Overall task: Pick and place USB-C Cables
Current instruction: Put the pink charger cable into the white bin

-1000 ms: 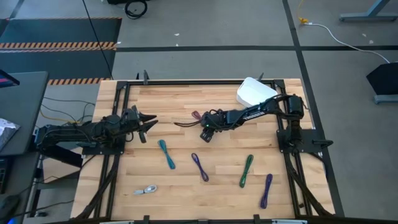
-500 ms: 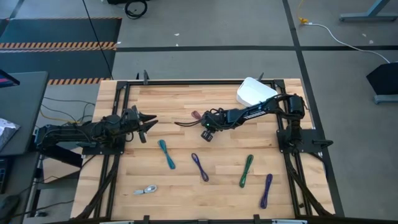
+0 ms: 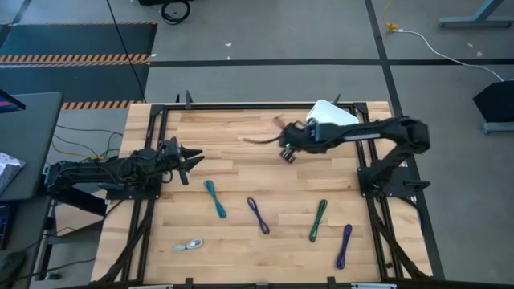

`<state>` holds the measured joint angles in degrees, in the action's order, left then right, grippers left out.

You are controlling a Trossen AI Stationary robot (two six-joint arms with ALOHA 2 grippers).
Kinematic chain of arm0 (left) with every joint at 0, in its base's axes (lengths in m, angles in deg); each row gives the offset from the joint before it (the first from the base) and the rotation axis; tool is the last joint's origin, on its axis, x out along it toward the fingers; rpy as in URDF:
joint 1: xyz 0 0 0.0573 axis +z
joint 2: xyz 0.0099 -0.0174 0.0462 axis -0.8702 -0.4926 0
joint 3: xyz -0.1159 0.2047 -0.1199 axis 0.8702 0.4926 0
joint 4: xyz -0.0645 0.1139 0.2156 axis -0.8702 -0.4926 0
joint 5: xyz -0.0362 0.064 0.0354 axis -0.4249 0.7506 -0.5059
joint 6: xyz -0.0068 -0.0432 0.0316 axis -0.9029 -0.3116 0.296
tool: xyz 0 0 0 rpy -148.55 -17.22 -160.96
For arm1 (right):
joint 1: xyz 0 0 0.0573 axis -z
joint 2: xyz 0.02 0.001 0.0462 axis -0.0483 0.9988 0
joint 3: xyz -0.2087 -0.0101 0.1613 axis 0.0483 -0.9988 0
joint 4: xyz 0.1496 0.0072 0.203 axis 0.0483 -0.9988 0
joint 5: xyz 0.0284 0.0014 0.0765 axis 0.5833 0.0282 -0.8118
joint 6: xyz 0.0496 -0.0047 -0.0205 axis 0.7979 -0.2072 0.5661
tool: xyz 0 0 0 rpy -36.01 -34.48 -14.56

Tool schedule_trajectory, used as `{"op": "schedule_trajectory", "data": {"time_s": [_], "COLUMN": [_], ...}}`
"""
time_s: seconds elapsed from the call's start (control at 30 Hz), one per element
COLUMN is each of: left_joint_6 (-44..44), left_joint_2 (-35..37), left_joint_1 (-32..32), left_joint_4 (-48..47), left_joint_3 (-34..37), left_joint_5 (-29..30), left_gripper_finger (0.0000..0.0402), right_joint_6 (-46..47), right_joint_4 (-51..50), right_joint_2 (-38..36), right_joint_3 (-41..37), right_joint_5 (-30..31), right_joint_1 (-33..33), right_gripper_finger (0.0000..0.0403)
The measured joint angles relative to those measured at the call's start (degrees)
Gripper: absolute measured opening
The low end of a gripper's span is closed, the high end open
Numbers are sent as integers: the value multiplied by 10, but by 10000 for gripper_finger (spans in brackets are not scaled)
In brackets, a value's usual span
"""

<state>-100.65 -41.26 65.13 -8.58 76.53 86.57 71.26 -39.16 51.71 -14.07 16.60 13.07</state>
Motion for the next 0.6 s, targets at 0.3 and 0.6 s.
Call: {"op": "schedule_trajectory", "data": {"time_s": [0.3,0.6], "left_joint_6": [-1,-2], "left_joint_2": [0,0], "left_joint_1": [0,0], "left_joint_4": [0,0], "left_joint_3": [0,0], "left_joint_5": [0,-13], "left_gripper_finger": [126,126], "right_joint_6": [50,17], "right_joint_4": [-237,-331], "right_joint_2": [-94,-72], "right_joint_3": [0,0], "right_joint_5": [30,27], "right_joint_1": [59,88], "right_gripper_finger": [24,24]}}
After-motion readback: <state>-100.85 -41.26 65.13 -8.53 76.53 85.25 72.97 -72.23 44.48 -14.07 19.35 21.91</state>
